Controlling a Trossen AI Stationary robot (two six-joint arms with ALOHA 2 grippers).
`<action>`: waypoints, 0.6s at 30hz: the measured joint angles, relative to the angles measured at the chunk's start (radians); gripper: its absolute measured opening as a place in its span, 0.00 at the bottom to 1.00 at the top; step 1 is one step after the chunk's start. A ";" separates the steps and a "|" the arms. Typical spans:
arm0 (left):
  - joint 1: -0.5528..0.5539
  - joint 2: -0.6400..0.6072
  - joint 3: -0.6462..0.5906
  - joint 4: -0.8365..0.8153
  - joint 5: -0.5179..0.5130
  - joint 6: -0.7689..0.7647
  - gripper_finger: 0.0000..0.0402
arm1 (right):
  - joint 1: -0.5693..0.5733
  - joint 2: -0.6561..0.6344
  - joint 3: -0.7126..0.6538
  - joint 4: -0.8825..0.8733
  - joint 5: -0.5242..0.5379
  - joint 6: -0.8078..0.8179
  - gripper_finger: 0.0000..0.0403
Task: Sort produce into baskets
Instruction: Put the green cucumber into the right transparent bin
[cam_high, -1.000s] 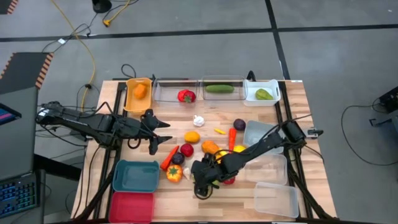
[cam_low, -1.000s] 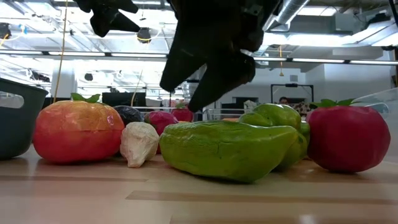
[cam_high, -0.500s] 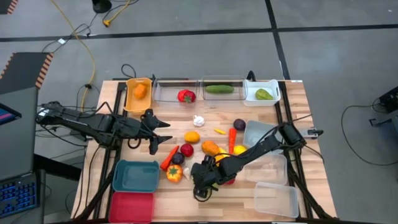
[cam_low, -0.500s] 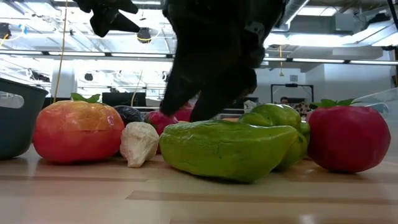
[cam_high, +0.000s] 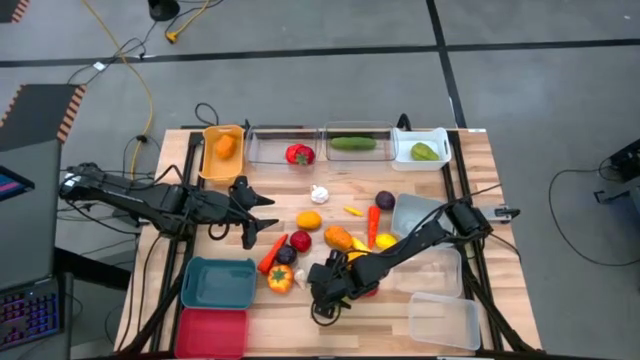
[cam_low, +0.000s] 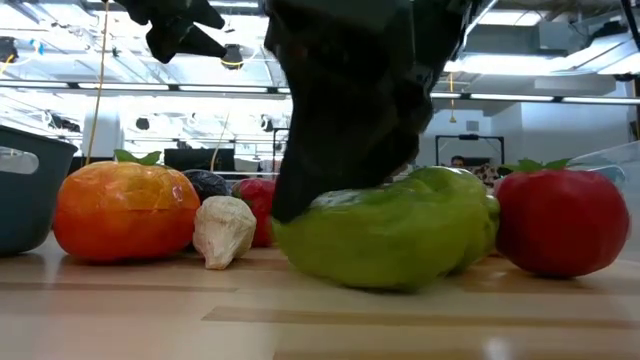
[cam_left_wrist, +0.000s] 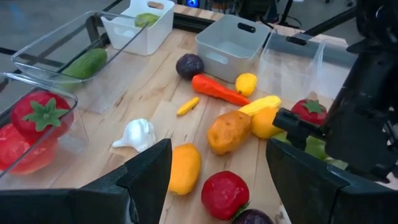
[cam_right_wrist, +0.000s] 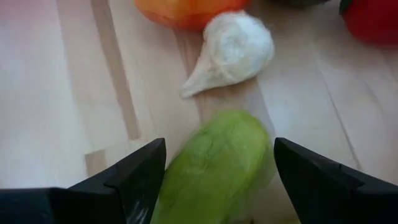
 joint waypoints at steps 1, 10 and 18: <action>0.000 0.000 0.000 0.000 0.000 0.000 0.62 | 0.000 0.006 0.000 0.000 -0.006 0.000 0.81; 0.000 0.000 0.000 0.000 -0.001 -0.002 0.62 | -0.001 0.032 0.000 -0.003 -0.016 0.000 0.74; 0.000 0.000 0.000 0.000 0.000 -0.002 0.62 | -0.001 0.031 0.000 -0.004 -0.035 -0.003 0.55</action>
